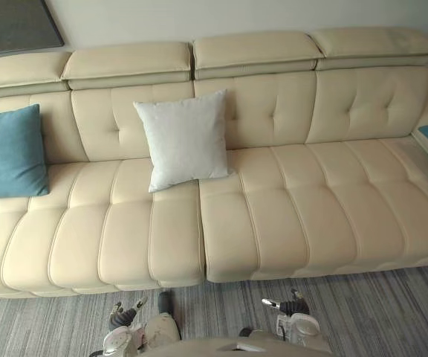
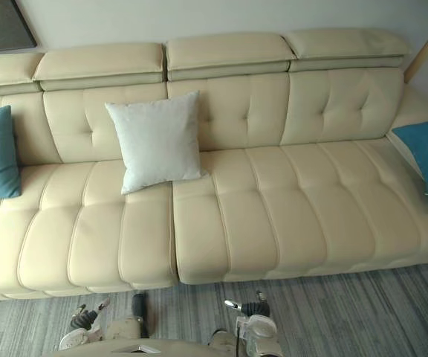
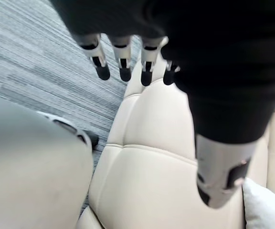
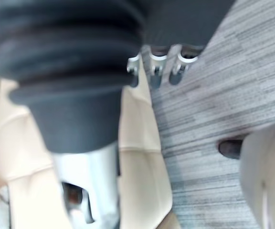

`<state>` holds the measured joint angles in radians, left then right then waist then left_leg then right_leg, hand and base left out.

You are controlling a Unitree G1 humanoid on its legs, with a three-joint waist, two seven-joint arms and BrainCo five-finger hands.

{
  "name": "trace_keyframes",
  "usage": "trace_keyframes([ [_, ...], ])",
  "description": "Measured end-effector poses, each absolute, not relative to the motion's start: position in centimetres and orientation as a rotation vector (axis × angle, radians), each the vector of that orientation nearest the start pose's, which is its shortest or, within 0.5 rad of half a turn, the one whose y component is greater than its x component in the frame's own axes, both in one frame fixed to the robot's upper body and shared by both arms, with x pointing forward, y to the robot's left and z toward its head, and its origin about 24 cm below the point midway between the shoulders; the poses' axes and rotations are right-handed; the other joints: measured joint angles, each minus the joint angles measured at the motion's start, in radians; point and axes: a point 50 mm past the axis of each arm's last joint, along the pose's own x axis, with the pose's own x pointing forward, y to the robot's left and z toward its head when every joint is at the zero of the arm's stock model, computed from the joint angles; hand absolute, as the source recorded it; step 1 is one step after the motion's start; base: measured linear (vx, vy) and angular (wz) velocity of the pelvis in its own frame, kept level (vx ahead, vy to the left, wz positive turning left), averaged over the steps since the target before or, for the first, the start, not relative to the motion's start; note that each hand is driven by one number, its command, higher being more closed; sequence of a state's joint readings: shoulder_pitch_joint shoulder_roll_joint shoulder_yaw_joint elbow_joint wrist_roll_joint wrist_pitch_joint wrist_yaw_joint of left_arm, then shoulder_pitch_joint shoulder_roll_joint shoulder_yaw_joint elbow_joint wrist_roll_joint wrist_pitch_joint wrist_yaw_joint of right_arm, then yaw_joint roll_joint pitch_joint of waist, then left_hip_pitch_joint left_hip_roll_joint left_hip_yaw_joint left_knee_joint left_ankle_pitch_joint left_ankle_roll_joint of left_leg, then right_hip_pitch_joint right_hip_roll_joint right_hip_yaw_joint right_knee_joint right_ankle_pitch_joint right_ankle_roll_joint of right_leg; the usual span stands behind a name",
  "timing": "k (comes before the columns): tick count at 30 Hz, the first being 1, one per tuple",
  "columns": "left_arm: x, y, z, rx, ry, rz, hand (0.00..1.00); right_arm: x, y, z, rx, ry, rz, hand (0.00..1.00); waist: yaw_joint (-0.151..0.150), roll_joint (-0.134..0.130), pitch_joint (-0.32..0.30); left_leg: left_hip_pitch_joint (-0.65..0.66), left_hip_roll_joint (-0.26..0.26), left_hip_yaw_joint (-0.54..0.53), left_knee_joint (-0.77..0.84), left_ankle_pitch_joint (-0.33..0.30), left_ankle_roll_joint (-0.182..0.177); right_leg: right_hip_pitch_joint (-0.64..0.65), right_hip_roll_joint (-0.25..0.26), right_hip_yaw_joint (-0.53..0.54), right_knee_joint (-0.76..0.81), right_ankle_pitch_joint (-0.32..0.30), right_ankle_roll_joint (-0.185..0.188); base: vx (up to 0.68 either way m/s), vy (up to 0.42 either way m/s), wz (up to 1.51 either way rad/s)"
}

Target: Pick up cushions and gather them together orderly.

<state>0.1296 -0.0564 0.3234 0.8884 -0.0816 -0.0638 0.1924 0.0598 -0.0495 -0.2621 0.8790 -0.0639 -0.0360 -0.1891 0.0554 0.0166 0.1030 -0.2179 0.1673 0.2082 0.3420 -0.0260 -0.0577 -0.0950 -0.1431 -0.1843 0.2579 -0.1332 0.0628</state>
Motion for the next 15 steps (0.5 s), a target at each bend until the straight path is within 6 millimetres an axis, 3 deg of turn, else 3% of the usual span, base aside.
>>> trace_keyframes([
  [1, 9.9, 19.2, -15.2, -0.166, 0.969, 0.549, 0.00, 13.2, -22.1, -13.7, -0.077, 0.898, -0.441, 0.00, -0.001, 0.001, 0.000, 0.001, -0.008, -0.018, 0.055, -0.057, -0.004, -0.007, -0.003, 0.018, -0.001, 0.006, 0.007, -0.12, 0.238, -0.64],
  [2, 9.9, 19.0, -15.2, -0.168, 0.971, 0.545, 0.00, 12.5, -22.1, -13.9, -0.071, 0.913, -0.452, 0.00, -0.002, 0.007, 0.001, 0.026, -0.013, -0.054, 0.095, -0.154, -0.019, -0.020, 0.004, 0.058, -0.001, 0.016, 0.017, -0.09, 0.222, -0.53],
  [4, 10.0, 19.2, -15.1, -0.170, 0.966, 0.549, 0.00, 12.1, -21.6, -14.1, -0.052, 0.929, -0.451, 0.00, -0.001, 0.002, 0.003, 0.032, -0.026, -0.039, 0.098, -0.191, -0.023, -0.032, 0.012, 0.111, -0.008, 0.024, 0.025, -0.09, 0.240, -0.70],
  [5, 9.7, 19.9, -15.1, -0.152, 0.970, 0.557, 0.00, 11.1, -20.5, -14.6, -0.017, 0.961, -0.444, 0.00, -0.014, -0.028, -0.015, 0.032, -0.049, -0.011, 0.076, -0.202, -0.023, -0.042, 0.002, 0.151, -0.048, 0.056, 0.025, -0.06, 0.178, -0.68],
  [7, 9.5, 20.3, -15.1, -0.139, 0.974, 0.558, 0.00, 10.9, -19.9, -14.8, 0.020, 0.967, -0.456, 0.00, -0.026, -0.046, -0.021, 0.036, -0.062, 0.014, 0.059, -0.206, -0.020, -0.044, -0.005, 0.175, -0.089, 0.093, 0.008, -0.03, 0.173, -0.54],
  [8, 9.5, 20.3, -15.2, -0.132, 0.979, 0.551, 0.00, 11.0, -19.8, -14.8, 0.023, 0.964, -0.456, 0.00, -0.029, -0.048, -0.021, 0.041, -0.072, 0.030, 0.053, -0.209, -0.014, -0.047, -0.006, 0.195, -0.105, 0.123, -0.003, -0.02, 0.174, -0.52],
  [12, 9.8, 20.0, -15.3, -0.093, 0.994, 0.505, 0.00, 11.0, -19.9, -14.7, 0.023, 0.964, -0.457, 0.00, -0.040, -0.048, -0.024, 0.063, -0.089, 0.065, 0.027, -0.215, -0.004, -0.054, -0.004, 0.232, -0.130, 0.173, 0.013, 0.02, 0.079, -0.46],
  [14, 10.5, 19.8, -15.2, -0.084, 0.987, 0.479, 0.00, 11.8, -19.7, -14.5, 0.027, 0.944, -0.447, 0.00, -0.027, -0.055, -0.032, 0.070, -0.074, 0.122, 0.022, -0.214, -0.004, -0.104, 0.030, 0.259, -0.135, 0.212, 0.008, 0.07, 0.031, -1.28],
  [15, 10.4, 19.7, -15.4, -0.083, 1.002, 0.471, 0.00, 12.4, -19.6, -14.4, 0.033, 0.931, -0.442, 0.00, -0.024, -0.043, -0.026, 0.074, -0.056, 0.166, 0.022, -0.203, 0.015, -0.126, 0.046, 0.251, -0.140, 0.239, 0.003, 0.07, 0.007, -1.42],
])
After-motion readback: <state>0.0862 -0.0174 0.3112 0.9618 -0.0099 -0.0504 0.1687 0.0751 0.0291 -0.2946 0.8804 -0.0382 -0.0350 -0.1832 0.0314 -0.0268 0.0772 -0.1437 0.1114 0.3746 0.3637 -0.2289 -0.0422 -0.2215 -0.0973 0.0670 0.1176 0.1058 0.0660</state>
